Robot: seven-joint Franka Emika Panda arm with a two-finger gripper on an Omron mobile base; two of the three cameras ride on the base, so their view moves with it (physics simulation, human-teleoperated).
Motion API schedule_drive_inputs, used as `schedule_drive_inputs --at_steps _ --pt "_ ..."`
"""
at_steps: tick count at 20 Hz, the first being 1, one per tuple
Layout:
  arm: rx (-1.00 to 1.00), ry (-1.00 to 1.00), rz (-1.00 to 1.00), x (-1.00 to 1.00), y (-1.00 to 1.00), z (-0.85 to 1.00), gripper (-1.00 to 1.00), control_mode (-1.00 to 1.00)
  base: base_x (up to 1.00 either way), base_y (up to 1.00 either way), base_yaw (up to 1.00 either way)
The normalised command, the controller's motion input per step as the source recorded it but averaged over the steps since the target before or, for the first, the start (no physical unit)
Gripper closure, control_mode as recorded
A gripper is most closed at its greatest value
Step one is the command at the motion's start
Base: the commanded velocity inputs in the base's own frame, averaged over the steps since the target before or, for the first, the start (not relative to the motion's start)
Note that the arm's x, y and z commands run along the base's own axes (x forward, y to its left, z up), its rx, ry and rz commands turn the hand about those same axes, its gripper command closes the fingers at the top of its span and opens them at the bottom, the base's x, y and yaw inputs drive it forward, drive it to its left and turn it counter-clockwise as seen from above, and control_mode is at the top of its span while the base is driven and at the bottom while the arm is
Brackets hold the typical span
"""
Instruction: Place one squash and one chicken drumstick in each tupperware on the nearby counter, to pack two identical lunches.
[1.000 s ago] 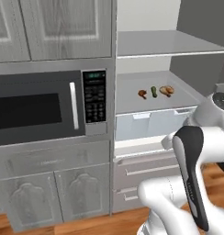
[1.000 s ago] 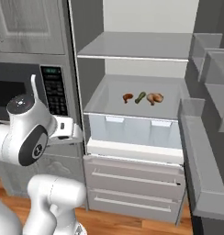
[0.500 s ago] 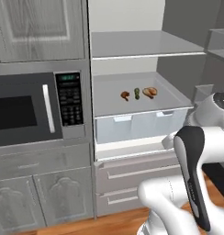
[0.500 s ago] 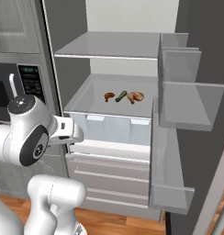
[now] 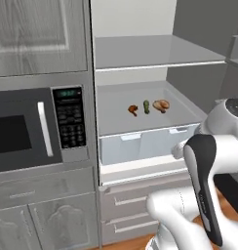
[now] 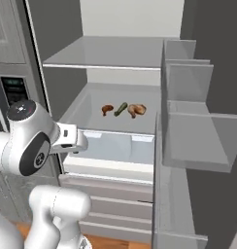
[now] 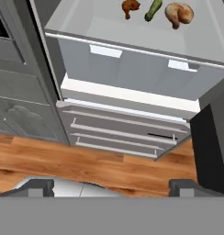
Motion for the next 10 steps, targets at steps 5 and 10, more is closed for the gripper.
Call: schedule_drive_inputs --at_steps 5,10 --pt "0.0 0.0 0.0 0.0 0.0 0.0 -1.0 1.0 0.63 -0.3 -0.09" --pt "0.0 0.0 0.0 0.0 0.0 0.0 -1.0 1.0 0.56 -0.32 -0.09"
